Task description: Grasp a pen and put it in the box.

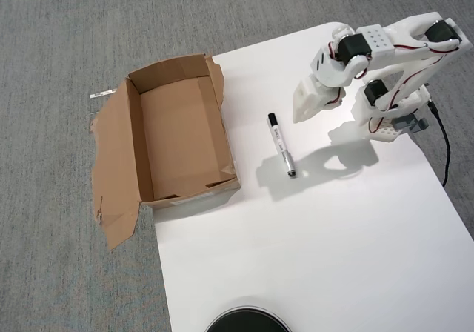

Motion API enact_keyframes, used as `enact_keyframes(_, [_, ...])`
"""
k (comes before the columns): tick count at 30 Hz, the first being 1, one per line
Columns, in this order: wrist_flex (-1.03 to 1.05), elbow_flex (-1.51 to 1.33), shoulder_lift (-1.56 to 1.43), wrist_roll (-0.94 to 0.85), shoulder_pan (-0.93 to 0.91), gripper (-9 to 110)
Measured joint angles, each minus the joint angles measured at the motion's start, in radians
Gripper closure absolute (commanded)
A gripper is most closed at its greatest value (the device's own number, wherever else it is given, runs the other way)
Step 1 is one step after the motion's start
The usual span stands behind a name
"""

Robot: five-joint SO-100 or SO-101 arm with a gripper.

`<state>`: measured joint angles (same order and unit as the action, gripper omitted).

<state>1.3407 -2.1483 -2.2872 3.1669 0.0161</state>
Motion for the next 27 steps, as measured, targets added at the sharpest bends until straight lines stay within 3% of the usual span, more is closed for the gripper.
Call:
enact_keyframes(9, [-0.003,0.000,0.021,0.000,-0.014,99])
enact_keyframes(19, [-0.003,0.003,0.135,0.000,-0.005,81])
enact_keyframes(27, [-0.003,0.003,0.169,0.000,-0.009,81])
